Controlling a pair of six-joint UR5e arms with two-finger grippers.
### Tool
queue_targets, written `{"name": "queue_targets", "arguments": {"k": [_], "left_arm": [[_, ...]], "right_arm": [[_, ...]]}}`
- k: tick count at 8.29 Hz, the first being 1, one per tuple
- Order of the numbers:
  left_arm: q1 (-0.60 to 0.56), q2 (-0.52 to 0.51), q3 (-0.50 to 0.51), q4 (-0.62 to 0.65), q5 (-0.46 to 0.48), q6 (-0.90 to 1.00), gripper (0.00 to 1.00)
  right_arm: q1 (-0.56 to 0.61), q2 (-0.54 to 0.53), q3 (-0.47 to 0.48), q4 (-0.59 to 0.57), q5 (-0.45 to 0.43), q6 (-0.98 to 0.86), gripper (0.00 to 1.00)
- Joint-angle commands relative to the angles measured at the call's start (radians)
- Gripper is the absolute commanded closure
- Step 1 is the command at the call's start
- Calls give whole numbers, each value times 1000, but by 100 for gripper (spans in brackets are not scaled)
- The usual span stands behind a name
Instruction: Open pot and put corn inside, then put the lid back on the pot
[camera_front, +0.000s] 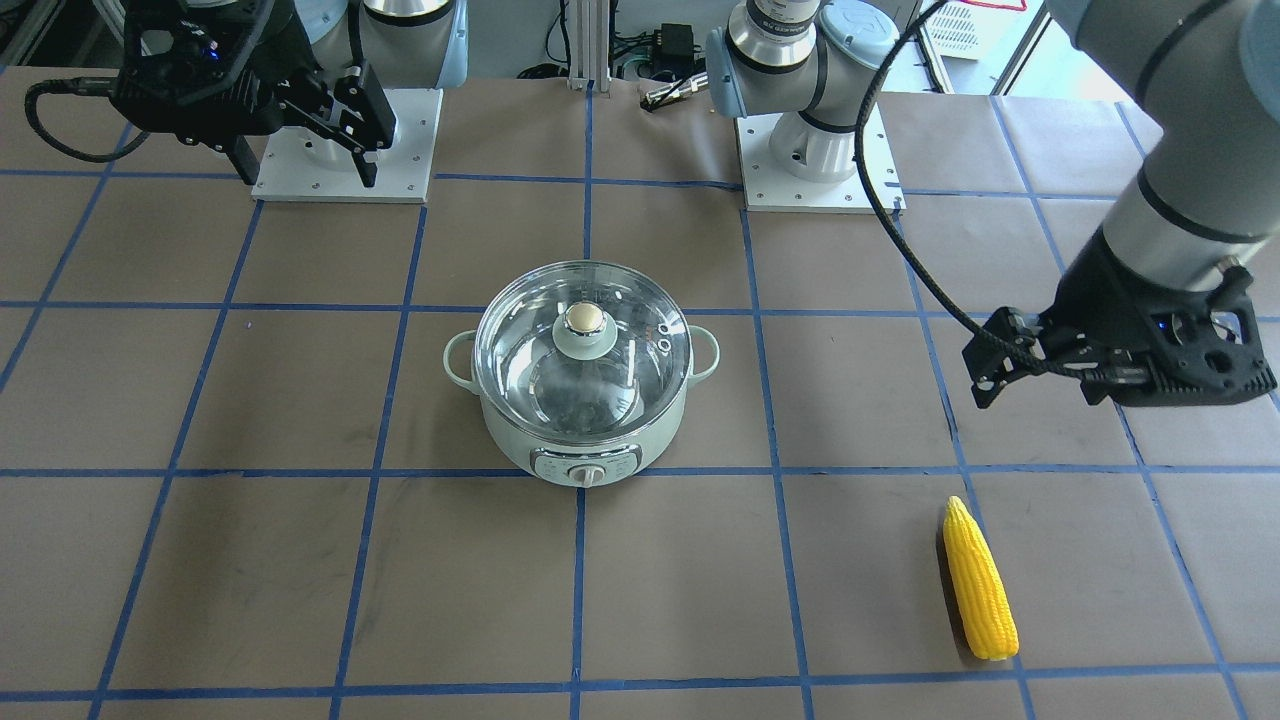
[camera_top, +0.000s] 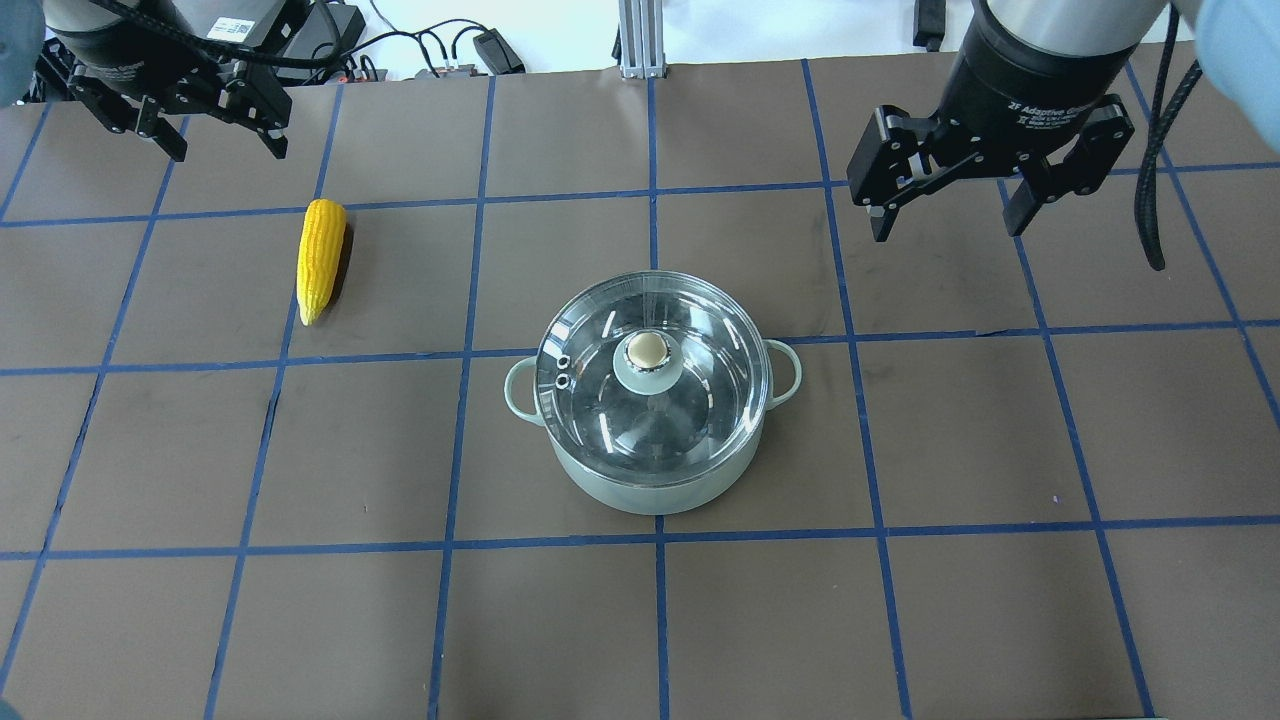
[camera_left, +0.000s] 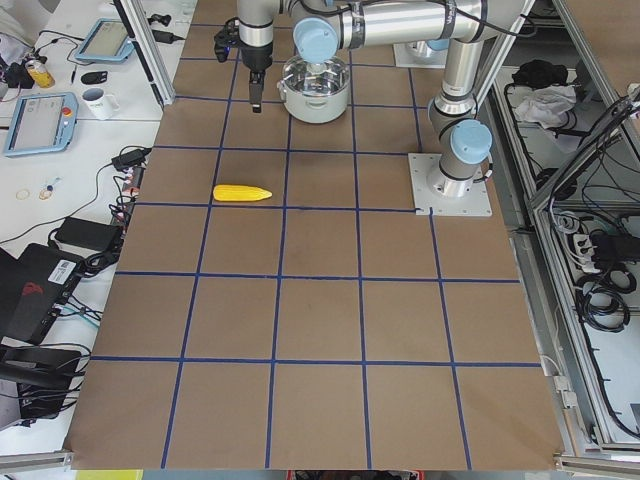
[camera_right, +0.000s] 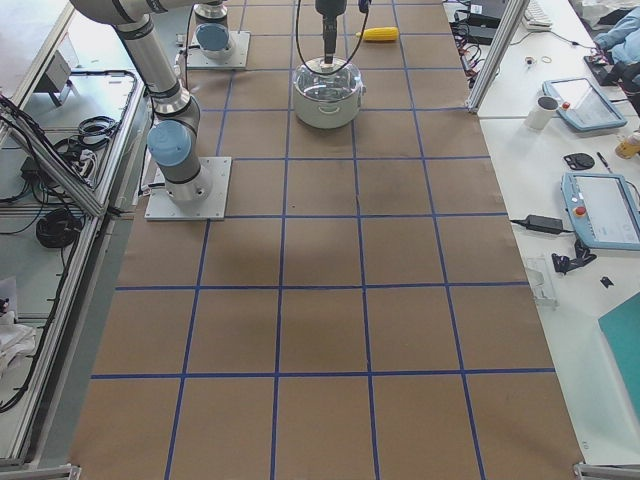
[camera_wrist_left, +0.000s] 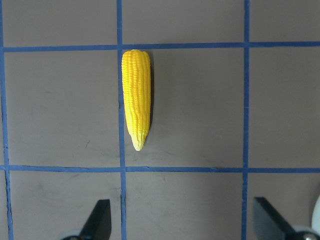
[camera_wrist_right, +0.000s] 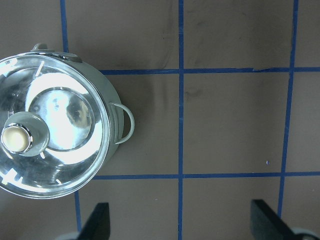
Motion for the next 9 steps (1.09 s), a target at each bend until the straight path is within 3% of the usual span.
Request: {"name": "queue_targets", "arguments": {"k": [1,4,7,9], "left_arm": [[54,-81,-6,74,2,30,0],[61,-245,-15,242,-3,-14,0],[63,-406,-12,371,-3,-85,0],[63,-428,-12,442,-13,-115,0]], "right_arm": [[3,2,4,-7,2,2,0],[9,22,3,-41,2,68,0],[235,167,1,-223,-15,378,0],[313,241,3,-317,-15,499,0]]}}
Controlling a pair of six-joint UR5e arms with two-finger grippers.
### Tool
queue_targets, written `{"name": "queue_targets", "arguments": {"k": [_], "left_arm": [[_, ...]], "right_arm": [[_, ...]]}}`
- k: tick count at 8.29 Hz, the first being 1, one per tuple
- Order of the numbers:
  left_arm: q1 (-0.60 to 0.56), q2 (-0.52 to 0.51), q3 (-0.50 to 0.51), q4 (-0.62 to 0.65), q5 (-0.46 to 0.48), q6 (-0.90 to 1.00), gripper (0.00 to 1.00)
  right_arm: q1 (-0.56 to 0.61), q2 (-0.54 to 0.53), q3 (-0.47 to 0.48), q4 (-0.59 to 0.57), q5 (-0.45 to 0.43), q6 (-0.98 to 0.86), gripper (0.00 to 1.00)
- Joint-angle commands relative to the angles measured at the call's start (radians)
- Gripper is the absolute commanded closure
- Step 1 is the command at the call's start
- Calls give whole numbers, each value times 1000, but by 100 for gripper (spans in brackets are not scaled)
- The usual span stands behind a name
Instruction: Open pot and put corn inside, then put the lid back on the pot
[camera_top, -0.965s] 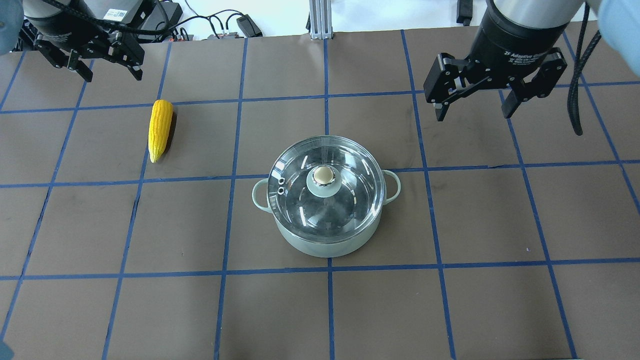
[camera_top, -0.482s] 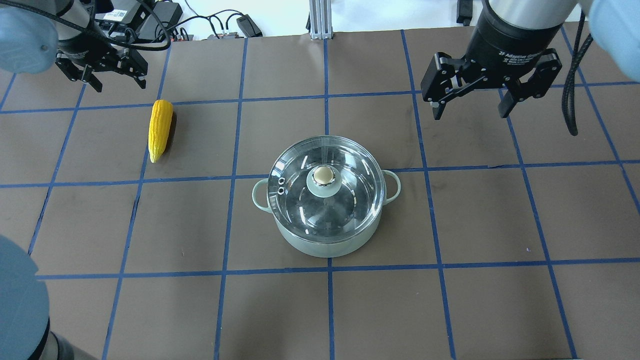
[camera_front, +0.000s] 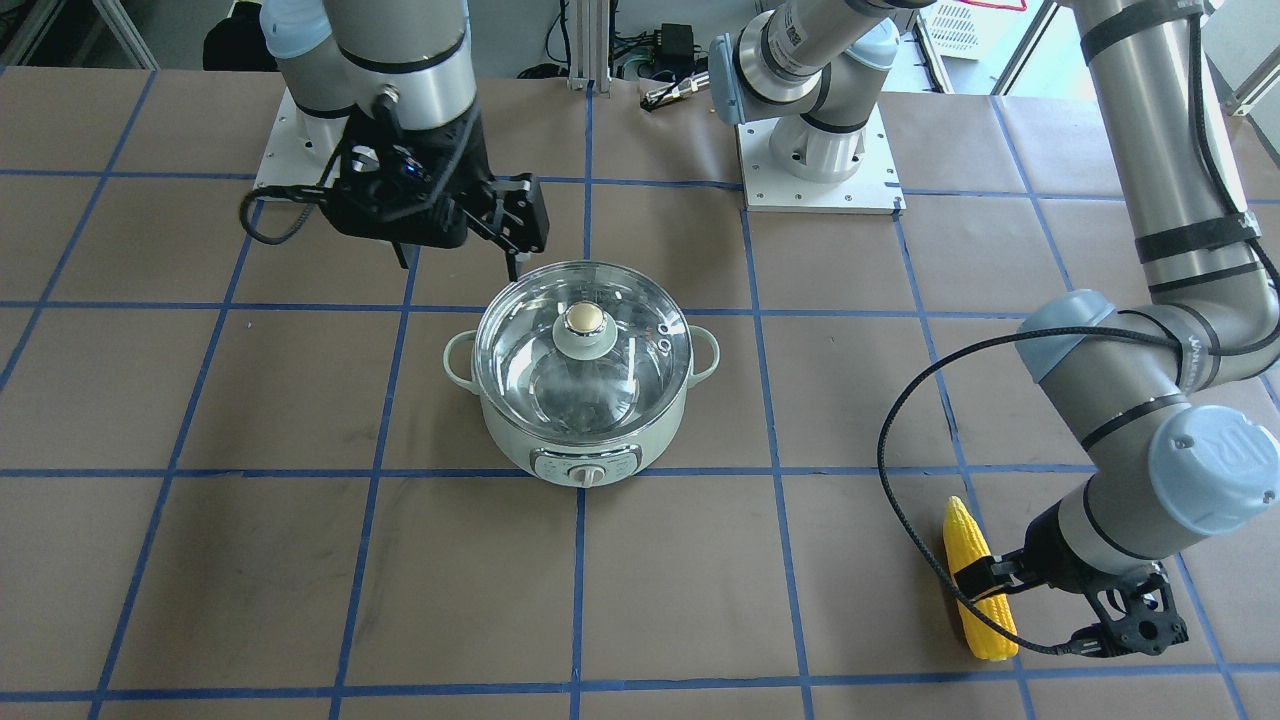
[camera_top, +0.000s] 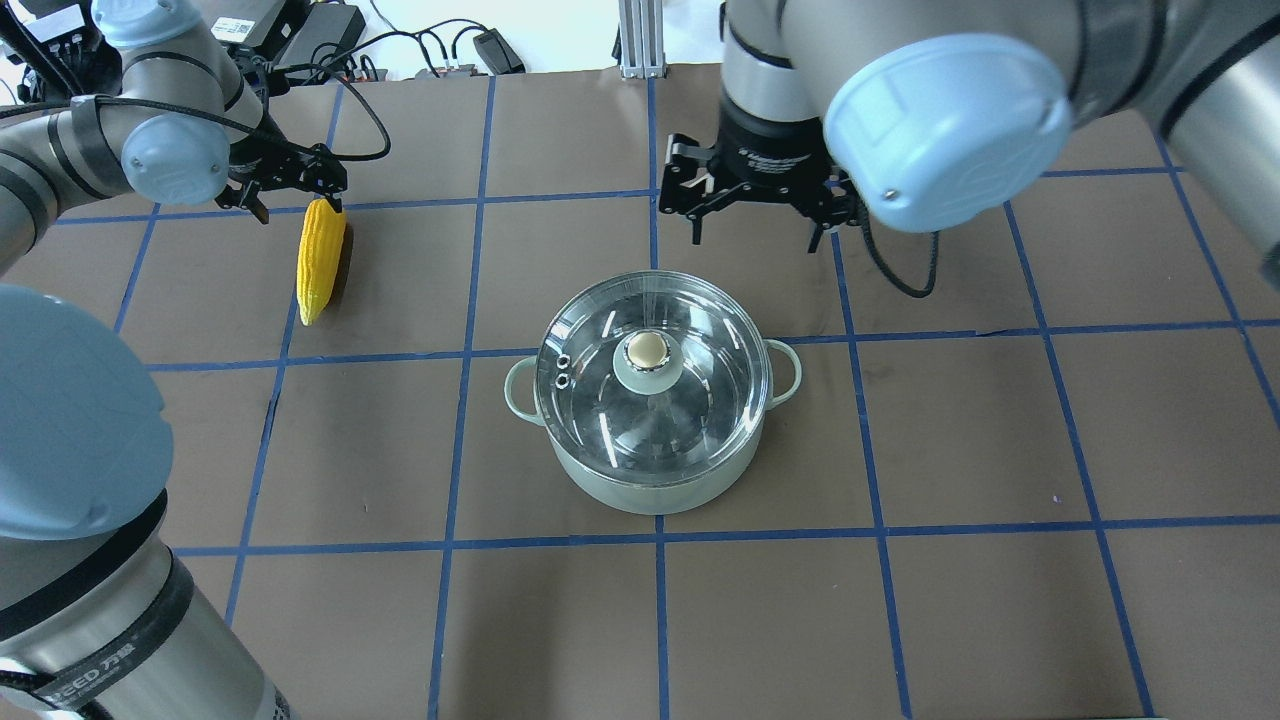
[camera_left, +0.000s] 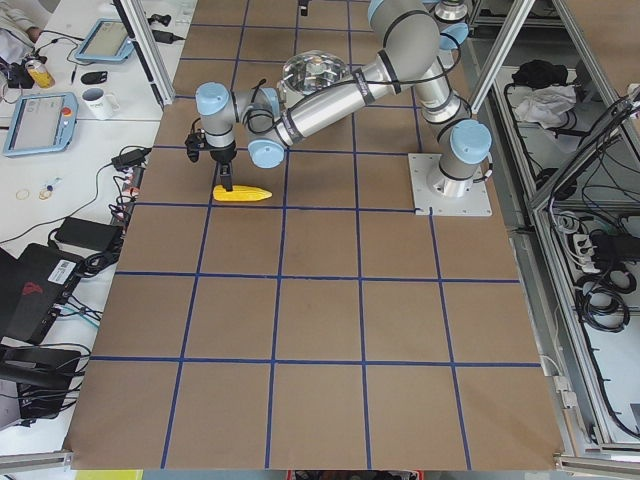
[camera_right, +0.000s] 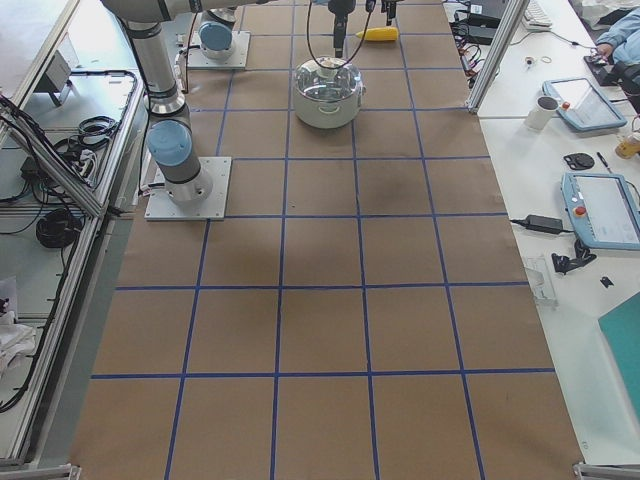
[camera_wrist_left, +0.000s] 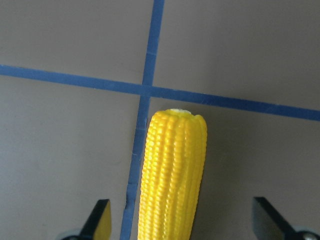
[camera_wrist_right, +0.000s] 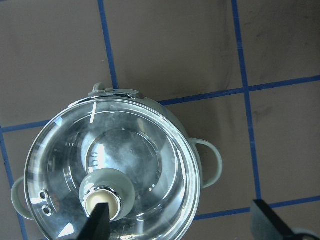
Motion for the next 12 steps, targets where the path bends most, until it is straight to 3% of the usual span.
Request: {"name": "queue_targets", "arguments": {"k": [1,3,5,7,8,9,11,12], "left_arm": [[-1,-32,6,56,-46,-31,0],[1,-49,8,56,-56,-73,0],[-1,-56,-1,56,-54,-60,0],[-1,-63,0,56,-48,-22,0],[-1,-66,-1,56,-54,1,0],[1,-73,-1,56,-51,6,0],[1,-84,-1,56,-50,58,0],[1,-98,8,56,-51,64,16]], "right_arm": [[116,93,6,-98,-6,141,0],[150,136,70,-155,-3,195,0],[165,142,170,-282,-9,184,0],[165,142,179,-279,-1,192,0],[165,142,179,-282,-4,192,7],[165,141,176,-279,-12,189,26],[165,141,175,-276,-7,195,53],[165,141,170,-276,-7,195,58]]}}
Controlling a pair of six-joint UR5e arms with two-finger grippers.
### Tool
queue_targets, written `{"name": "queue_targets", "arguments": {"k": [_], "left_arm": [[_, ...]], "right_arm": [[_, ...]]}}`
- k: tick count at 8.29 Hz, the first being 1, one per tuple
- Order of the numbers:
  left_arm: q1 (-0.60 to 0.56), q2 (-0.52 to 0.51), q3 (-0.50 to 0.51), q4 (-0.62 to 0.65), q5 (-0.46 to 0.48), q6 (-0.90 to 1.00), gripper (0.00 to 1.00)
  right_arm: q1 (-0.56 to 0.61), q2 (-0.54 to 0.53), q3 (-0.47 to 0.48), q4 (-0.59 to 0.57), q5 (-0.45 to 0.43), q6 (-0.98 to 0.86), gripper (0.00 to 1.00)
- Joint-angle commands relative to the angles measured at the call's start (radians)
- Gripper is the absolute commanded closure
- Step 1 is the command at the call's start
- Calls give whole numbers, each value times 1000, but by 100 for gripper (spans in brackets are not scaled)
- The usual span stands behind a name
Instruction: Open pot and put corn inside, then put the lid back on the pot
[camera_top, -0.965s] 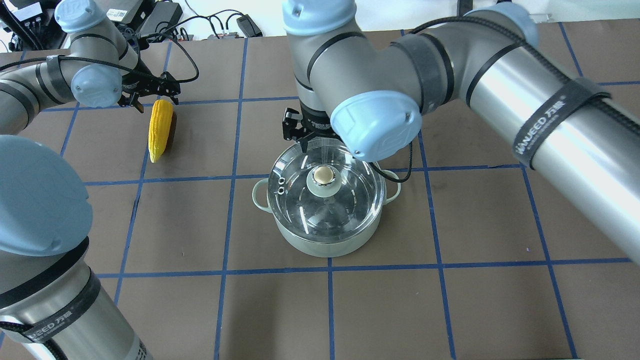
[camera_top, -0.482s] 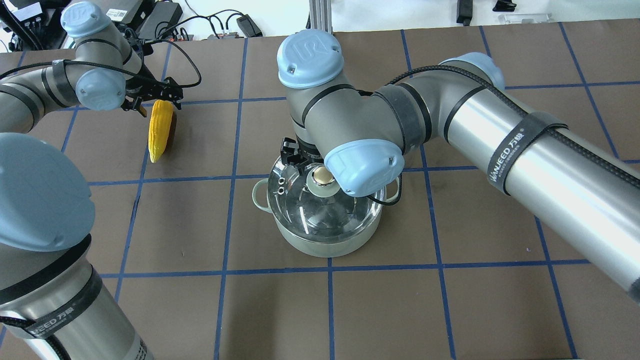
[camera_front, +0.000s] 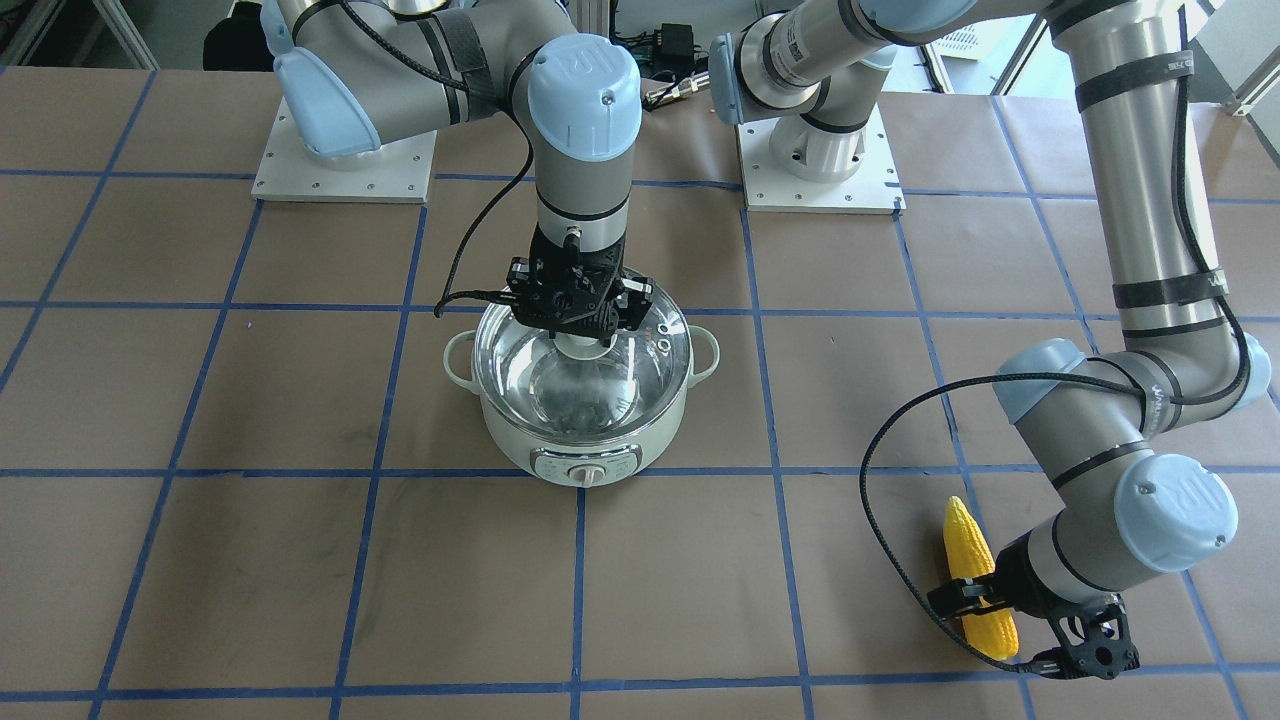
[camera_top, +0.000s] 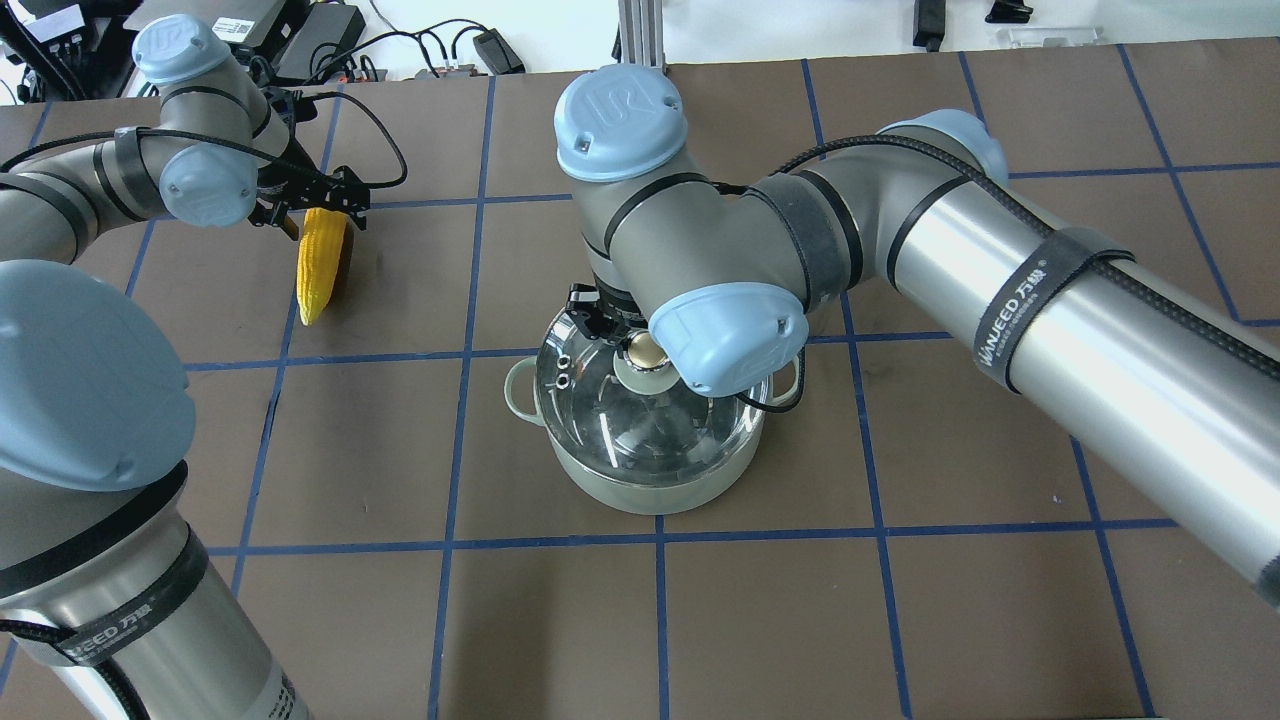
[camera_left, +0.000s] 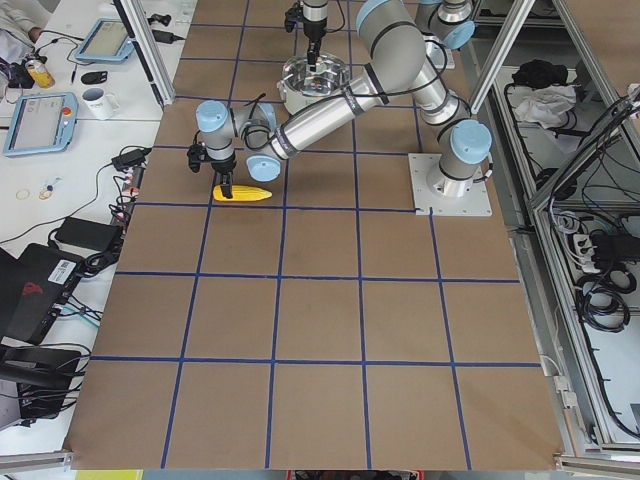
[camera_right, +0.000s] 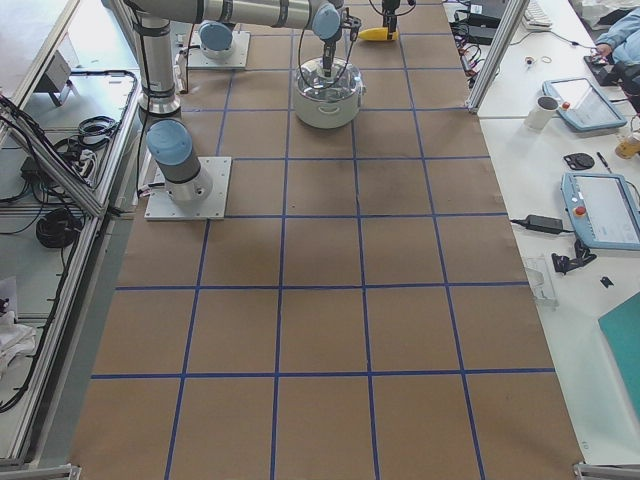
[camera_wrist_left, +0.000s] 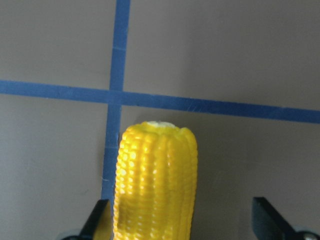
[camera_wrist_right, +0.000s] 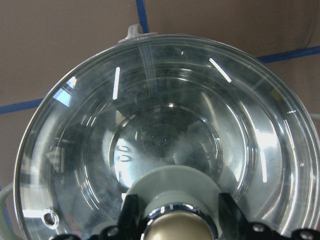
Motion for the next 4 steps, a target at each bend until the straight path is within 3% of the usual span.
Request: {"name": "queue_targets", "arguments": {"k": [1,2,3,4], "left_arm": [[0,-21,9,0,0,27,43],[-1,-21,9,0,2,30,61],[-1,-21,12,0,3,45,100],[0,-14,13,-3,3,54,100]], "right_arm": [[0,-3,-7,2,-4,-1,58],[0,-5,-10,1,-4,-3,60],[0,-8,-11,2,-4,-6,65],[-5,-14,-33,4,-3,-15,66]]}}
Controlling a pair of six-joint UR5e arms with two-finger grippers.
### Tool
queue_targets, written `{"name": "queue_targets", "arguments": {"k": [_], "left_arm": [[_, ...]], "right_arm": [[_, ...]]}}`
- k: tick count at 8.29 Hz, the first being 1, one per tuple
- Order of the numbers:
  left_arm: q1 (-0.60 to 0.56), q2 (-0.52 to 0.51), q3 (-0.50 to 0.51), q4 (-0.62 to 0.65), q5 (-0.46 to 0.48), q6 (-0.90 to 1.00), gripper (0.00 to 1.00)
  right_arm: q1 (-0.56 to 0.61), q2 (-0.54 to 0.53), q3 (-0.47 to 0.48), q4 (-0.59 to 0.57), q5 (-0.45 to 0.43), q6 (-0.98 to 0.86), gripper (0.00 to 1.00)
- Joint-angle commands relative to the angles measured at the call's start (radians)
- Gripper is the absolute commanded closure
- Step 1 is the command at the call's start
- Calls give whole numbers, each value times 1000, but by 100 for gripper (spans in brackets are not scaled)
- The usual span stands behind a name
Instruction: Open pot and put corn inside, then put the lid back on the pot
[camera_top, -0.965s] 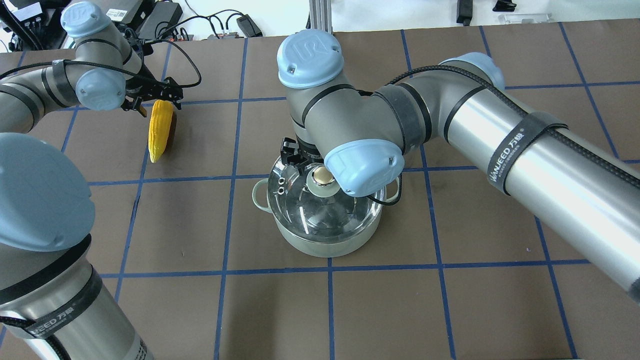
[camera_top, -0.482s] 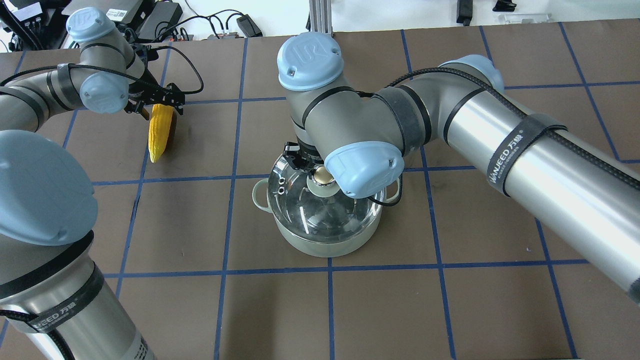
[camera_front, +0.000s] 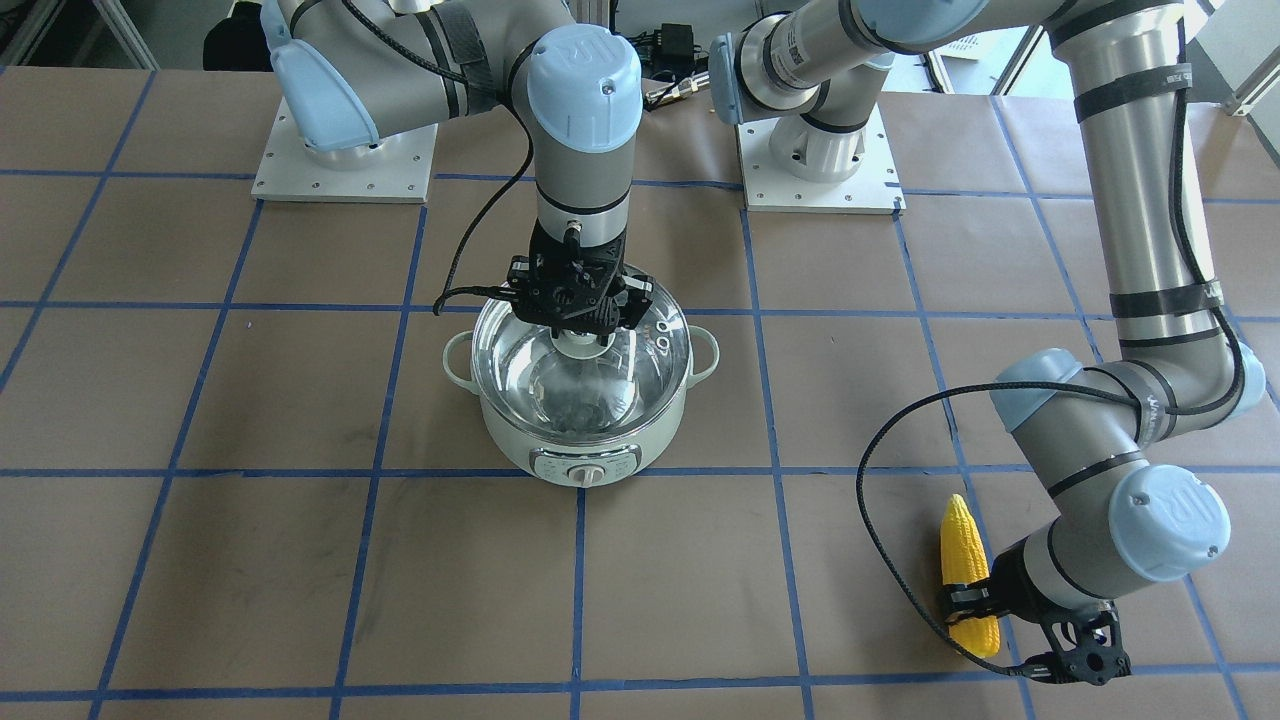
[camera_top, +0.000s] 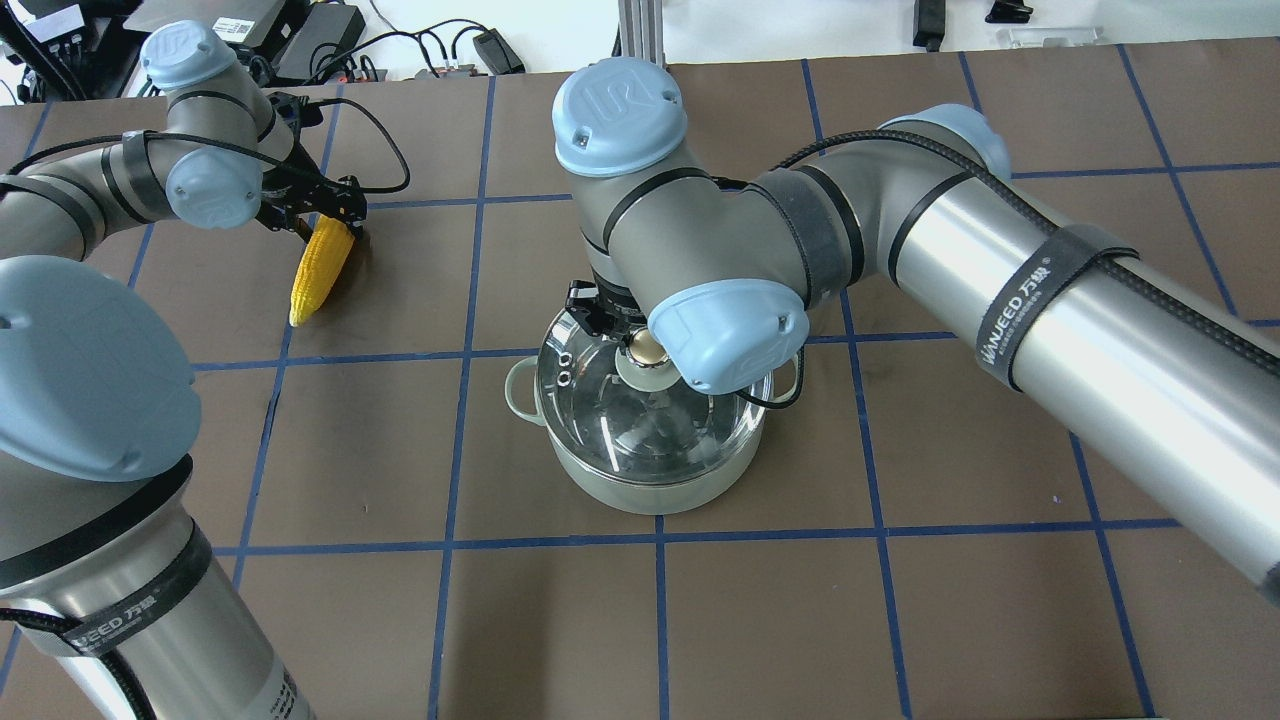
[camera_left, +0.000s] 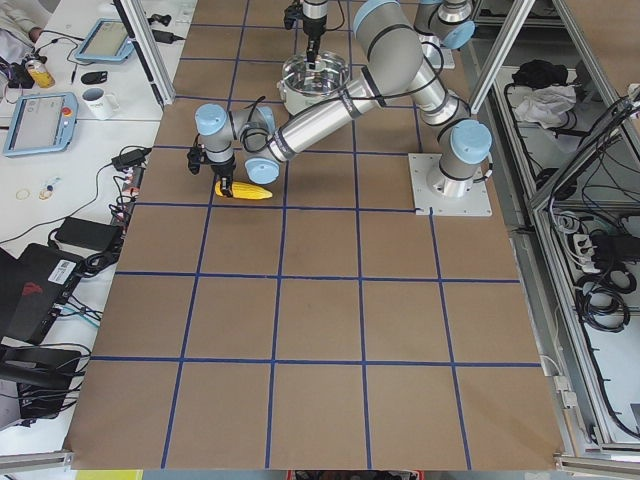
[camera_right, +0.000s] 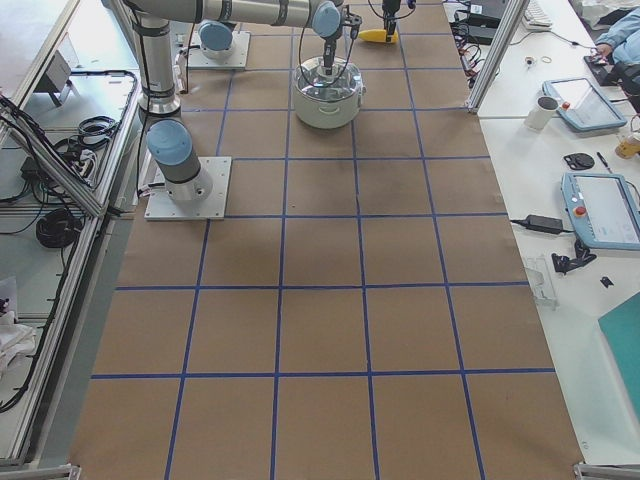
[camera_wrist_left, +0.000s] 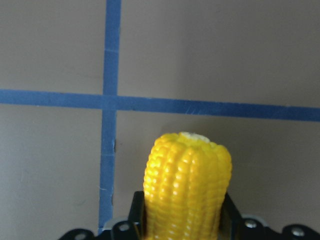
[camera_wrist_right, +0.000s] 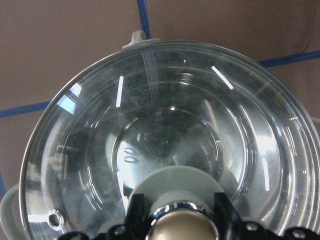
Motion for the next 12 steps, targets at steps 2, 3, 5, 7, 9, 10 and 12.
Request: {"name": "queue_targets", "arguments": {"k": [2,3,5,7,9,10,12], "left_arm": [[1,32,5,-62,45,17,100],[-1,75,3,-73,87,-1,100],[-23,165,0,-173,81,-111,100],[-140,230,0,-204,83,-214,100],[-299,309,0,-280,83,-367,100],[-362,330,0,-323,77,-447,100],[-476,392,-4,-340,25,-590,100]], "right_arm": [[-55,-66,-88,136,12,-35,82],[-120,-124,-100,223,24,-139,82],[-263,-229,-105,353,65,-326,82],[-393,-316,-105,484,45,-527,85],[-490,-365,-103,511,-8,-661,85],[-494,-369,-102,517,-16,-674,85],[-498,-369,-102,519,-2,-677,85]]}}
